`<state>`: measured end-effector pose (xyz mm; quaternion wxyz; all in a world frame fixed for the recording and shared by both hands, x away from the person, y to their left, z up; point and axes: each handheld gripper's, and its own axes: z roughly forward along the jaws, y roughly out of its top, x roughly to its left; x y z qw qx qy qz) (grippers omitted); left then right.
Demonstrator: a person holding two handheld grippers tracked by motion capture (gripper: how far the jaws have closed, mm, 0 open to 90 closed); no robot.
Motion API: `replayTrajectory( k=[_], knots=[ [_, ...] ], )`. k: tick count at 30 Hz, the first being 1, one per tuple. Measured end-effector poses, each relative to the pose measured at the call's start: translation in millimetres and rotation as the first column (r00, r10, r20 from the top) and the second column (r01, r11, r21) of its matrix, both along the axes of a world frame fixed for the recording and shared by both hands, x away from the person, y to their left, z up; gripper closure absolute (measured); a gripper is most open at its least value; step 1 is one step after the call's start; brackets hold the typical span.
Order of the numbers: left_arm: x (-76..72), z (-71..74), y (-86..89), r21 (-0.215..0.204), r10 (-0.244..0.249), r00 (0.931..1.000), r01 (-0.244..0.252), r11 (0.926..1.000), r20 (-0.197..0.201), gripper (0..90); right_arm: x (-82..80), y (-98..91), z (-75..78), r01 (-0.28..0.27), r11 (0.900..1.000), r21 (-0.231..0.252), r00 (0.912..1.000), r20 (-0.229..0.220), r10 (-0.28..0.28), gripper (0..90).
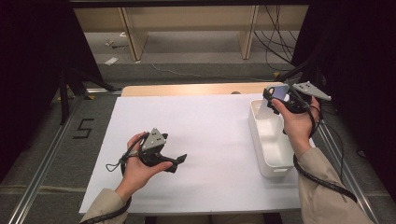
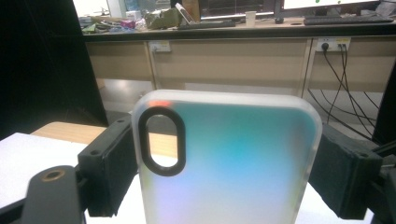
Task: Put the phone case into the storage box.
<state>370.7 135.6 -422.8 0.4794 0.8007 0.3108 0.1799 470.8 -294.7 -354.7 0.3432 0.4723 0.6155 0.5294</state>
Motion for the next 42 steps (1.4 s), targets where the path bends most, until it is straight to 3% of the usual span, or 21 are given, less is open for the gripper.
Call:
replayTrajectory(
  k=[42],
  knots=[
    [0.4, -0.2, 0.3, -0.001, 0.000, 1.0000, 0.000, 1.0000, 0.002, 0.0, 4.3, -0.6, -7.0, 0.008, 0.9998, -0.017, 0.9998, -0.016, -0.008, 18.3]
  ],
)
